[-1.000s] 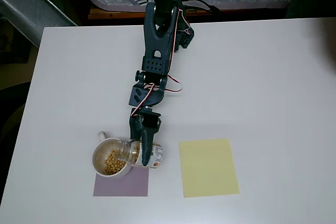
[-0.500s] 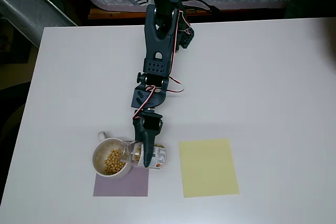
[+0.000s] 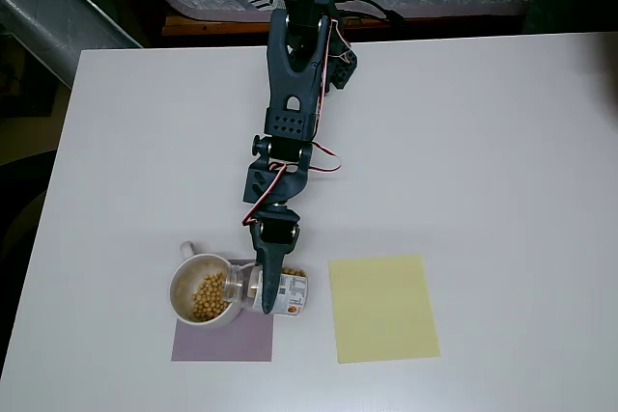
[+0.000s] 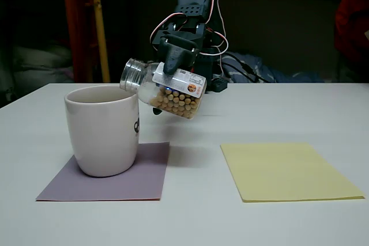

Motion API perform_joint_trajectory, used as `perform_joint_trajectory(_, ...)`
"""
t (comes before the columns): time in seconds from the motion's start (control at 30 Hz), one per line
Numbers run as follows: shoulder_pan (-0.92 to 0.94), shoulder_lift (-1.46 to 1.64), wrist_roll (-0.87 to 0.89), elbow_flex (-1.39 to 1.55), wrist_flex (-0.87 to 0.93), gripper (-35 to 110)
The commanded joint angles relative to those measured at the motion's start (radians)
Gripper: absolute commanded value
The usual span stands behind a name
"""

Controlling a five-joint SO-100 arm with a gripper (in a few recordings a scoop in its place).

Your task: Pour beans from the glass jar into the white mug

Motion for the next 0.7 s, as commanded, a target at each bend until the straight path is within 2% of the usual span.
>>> perform_joint_trajectory(0.0, 0.02, 0.048, 0.026, -0.052, 0.02, 0)
perform_joint_trajectory(0.67, 0.046, 0.02, 0.291, -0.209, 0.262, 0)
